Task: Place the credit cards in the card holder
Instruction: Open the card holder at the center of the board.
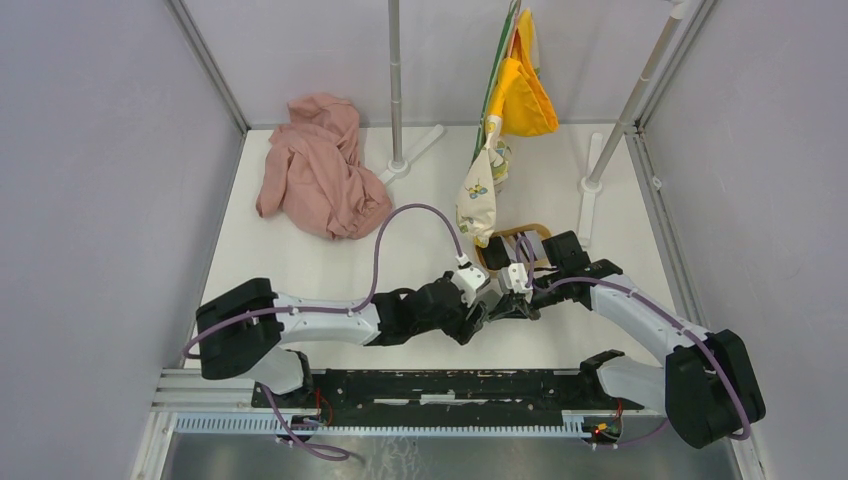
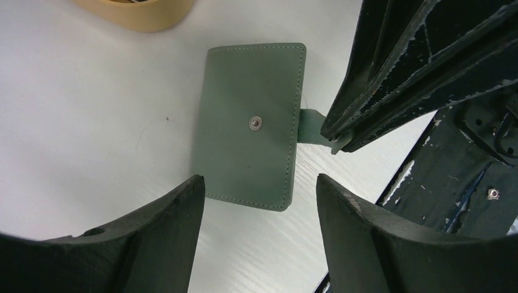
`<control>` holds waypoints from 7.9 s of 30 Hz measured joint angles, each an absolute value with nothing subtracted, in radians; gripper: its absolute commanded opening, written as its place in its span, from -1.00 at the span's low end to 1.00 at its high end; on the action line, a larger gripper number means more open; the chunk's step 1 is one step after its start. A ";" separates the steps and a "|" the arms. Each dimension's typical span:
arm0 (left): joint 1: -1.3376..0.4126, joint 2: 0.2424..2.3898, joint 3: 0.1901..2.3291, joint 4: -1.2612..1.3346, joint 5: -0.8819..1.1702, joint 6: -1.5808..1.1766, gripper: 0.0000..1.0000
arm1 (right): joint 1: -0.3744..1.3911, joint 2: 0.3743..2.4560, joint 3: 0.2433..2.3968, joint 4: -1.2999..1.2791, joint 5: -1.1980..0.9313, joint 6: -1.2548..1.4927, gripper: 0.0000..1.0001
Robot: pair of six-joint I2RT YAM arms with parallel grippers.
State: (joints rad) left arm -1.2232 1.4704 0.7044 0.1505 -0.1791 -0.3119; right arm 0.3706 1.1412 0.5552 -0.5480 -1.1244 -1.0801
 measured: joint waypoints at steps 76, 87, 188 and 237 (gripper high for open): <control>-1.022 1.635 0.818 0.186 0.035 -0.281 -0.96 | 0.366 1.154 0.587 -0.661 -1.098 -1.221 -0.99; -1.019 1.451 0.583 0.297 0.046 -0.502 -0.96 | 0.367 1.135 0.587 -0.601 -1.034 -1.151 -0.89; -1.250 1.448 0.554 0.303 -0.440 -0.686 0.44 | 0.517 1.443 0.509 -0.016 -0.859 -0.407 -0.76; -1.349 1.364 0.366 0.293 -0.790 -1.321 -0.96 | 0.416 1.453 0.541 0.012 -0.844 -0.097 0.11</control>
